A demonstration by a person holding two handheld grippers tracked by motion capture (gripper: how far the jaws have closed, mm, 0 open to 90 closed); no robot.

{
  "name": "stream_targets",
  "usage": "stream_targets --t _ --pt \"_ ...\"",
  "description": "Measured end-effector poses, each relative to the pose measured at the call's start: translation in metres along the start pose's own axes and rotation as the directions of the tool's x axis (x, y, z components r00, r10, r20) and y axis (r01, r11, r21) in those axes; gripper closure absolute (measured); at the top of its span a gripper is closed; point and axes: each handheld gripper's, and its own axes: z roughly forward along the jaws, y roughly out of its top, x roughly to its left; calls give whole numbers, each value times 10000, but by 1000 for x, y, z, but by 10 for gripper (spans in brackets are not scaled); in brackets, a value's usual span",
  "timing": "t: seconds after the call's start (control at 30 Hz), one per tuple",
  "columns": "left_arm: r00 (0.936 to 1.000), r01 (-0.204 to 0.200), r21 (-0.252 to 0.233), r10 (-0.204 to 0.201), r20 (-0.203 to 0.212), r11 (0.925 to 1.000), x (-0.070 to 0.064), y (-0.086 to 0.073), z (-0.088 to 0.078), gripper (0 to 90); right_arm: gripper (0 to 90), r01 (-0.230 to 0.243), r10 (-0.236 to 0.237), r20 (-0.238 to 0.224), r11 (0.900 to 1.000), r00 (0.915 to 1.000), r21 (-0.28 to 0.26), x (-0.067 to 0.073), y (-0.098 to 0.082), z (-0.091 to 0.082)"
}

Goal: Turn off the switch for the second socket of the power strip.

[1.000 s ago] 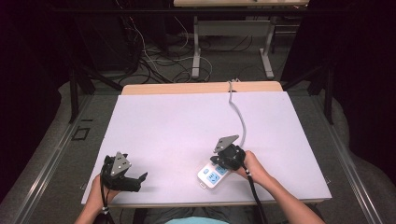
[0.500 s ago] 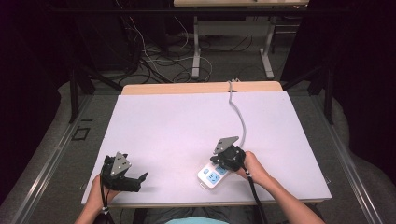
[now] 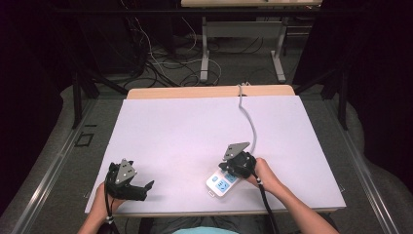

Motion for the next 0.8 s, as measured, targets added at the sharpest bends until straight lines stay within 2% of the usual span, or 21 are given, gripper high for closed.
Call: stream_targets --t 0.7,0.8 --pt "10000 -43 -16 43 -34 10000 0 0 0 6 900 -47 48 154 10000 9999 -51 2 0 0" --pt "10000 -27 -36 27 -14 10000 0 0 0 6 889 -72 72 61 9999 10000 -77 0 0 0"
